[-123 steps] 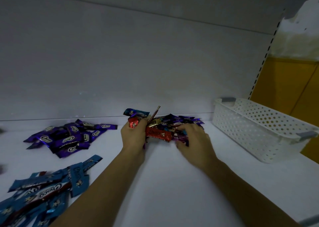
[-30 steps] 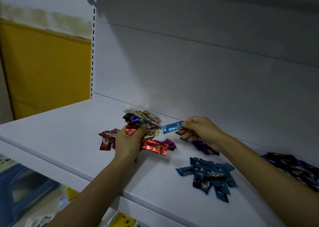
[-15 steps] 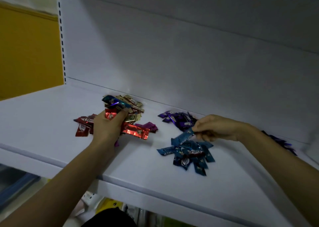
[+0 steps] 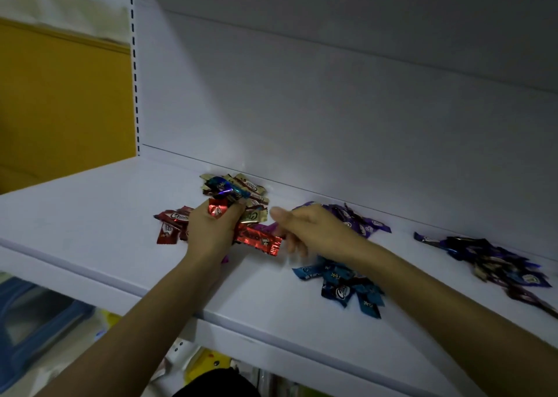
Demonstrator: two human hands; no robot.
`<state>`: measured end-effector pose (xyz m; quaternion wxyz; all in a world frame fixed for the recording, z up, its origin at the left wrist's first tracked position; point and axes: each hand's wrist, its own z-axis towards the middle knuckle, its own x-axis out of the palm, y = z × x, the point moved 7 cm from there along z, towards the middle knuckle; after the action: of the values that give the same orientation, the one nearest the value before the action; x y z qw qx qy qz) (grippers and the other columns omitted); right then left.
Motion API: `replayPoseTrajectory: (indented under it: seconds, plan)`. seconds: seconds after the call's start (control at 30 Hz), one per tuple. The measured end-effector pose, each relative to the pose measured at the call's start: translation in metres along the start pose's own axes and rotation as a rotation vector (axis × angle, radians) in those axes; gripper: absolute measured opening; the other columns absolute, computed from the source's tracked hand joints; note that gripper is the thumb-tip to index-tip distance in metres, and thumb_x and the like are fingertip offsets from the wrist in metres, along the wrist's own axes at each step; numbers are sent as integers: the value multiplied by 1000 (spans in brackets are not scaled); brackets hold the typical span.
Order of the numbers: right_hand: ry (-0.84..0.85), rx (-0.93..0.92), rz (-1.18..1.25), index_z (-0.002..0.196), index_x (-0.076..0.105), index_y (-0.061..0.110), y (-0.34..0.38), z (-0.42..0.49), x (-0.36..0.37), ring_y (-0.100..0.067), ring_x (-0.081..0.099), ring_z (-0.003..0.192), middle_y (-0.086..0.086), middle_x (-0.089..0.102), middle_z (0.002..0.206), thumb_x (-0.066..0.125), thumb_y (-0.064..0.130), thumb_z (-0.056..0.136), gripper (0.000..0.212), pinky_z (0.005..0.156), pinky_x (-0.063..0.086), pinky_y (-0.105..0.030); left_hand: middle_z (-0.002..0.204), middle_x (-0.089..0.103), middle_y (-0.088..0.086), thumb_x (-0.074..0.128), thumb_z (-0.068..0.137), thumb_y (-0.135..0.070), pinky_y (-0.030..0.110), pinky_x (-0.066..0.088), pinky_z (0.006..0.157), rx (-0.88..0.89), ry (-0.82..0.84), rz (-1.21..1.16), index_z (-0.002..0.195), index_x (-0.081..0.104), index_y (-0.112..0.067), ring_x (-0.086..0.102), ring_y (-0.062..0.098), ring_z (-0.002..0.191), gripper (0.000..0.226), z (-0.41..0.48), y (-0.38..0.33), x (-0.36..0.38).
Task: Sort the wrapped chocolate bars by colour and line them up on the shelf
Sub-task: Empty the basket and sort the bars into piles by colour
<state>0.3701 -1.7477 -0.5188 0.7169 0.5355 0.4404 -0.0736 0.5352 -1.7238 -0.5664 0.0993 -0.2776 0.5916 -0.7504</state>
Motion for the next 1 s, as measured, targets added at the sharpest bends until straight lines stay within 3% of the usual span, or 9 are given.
replayPoseTrajectory:
  seconds: [0.1, 0.23, 0.4, 0.47, 0.57, 0.7, 0.83, 0.93, 1.0]
  plan:
    - [95, -60, 18, 73, 72, 16, 13, 2, 15, -7, 56, 57, 0, 64, 65, 67, 45, 83, 31, 58, 46, -24, 67, 72, -1, 66, 87, -10, 19, 51, 50, 12, -6, -29, 81, 67, -17, 68, 11, 59, 9, 0, -1, -2]
    - [195, 26, 3, 71, 69, 21, 5, 4, -7, -1, 51, 51, 10, 61, 58, 68, 34, 84, 18, 50, 40, -14, 62, 69, -3, 66, 88, -12, 17, 42, 40, 17, -55, -47, 77, 66, -19, 63, 10, 52, 13, 2, -2, -7]
    - [-209, 172, 188, 83, 69, 6, -23, 23, -39, -6, 40, 43, 3, 51, 56, 65, 33, 87, 28, 42, 34, -17, 59, 70, -6, 65, 89, -15, 18, 46, 42, -5, -99, -139, 78, 65, -19, 64, 10, 48, 12, 6, -12, -13]
    - [-192, 162, 210, 86, 69, 3, -15, 37, -27, -6, 41, 42, 2, 53, 58, 63, 30, 89, 28, 41, 33, -17, 57, 69, -5, 67, 88, -20, 23, 50, 47, 8, -138, -111, 77, 66, -20, 63, 12, 49, 12, 14, -26, -26]
    - [-66, 100, 201, 74, 67, 16, 15, 61, 7, -5, 42, 39, 3, 55, 56, 64, 28, 89, 20, 39, 33, -16, 59, 70, -6, 69, 86, -17, 21, 51, 45, 59, -177, -115, 79, 66, -19, 65, 10, 49, 9, 26, -53, -53]
    - [30, 52, 145, 64, 59, 15, 43, 85, 54, -6, 40, 39, 2, 53, 54, 66, 36, 86, 31, 37, 29, -15, 64, 72, -9, 69, 86, -18, 17, 49, 48, 95, -205, -45, 83, 65, -22, 68, 7, 57, 7, 26, -64, -85]
    - [-54, 24, 89, 68, 57, 10, 53, 94, 67, -13, 41, 47, -5, 54, 64, 54, 55, 88, 49, 41, 29, -15, 60, 70, -13, 68, 87, -15, 12, 45, 43, 129, -223, 12, 81, 66, -23, 65, -1, 53, 11, 20, -59, -97]
    - [-6, 30, 304, 66, 68, 20, 59, 89, 64, -9, 50, 43, 2, 63, 56, 40, 68, 88, 60, 39, 34, -16, 67, 72, -12, 68, 87, -14, 21, 52, 58, 182, -208, 84, 78, 67, -29, 69, 4, 64, 17, 19, -58, -91]
    - [70, -8, 299, 73, 68, 21, 63, 81, 65, -8, 53, 43, 3, 66, 58, 51, 64, 85, 48, 40, 37, -17, 70, 73, -8, 67, 86, -15, 29, 54, 69, 210, -197, 131, 77, 69, -29, 70, 10, 72, 16, 20, -55, -82]
